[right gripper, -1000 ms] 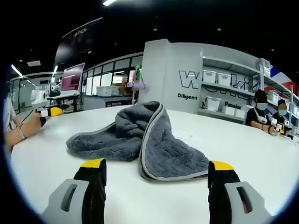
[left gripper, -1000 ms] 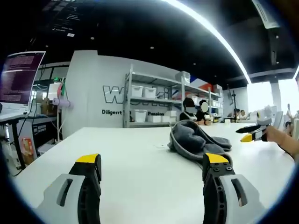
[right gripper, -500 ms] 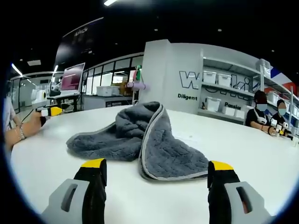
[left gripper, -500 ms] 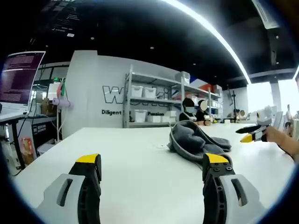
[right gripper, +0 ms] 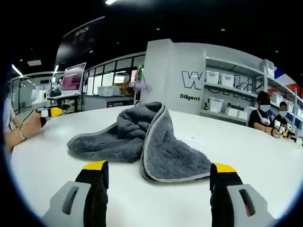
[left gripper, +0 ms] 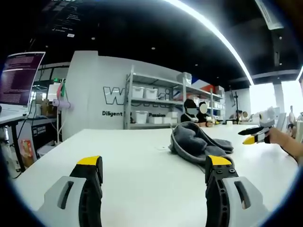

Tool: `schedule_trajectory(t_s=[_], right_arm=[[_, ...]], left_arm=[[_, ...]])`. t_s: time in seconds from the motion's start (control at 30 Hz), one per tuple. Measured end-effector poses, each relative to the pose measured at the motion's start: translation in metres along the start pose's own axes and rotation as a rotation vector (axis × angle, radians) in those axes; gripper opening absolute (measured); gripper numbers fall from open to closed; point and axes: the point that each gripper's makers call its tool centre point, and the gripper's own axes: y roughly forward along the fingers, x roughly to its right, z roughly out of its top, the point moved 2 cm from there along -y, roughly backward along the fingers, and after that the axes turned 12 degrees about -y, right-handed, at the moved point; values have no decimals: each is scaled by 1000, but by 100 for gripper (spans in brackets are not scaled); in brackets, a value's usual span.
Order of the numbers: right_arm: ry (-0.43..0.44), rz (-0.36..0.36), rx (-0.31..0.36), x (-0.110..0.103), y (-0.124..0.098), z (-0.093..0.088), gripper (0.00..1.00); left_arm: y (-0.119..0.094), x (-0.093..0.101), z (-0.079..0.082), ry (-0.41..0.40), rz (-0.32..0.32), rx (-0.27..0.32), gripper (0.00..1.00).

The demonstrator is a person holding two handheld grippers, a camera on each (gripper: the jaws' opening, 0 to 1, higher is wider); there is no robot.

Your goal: Fold the towel on the table until its edges align and the towel forms a compact rectangular stack.

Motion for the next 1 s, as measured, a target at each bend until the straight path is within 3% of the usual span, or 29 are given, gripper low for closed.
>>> schedule_trajectory(t_s=[0.73,1.0], right_arm=[[19,4,25,0,1,5,88],[21,37,79,-7,7,17,85]], left_arm=[[-1,8,1,8,-28,-11,88],[-2,12,7,4,-43,8,88]])
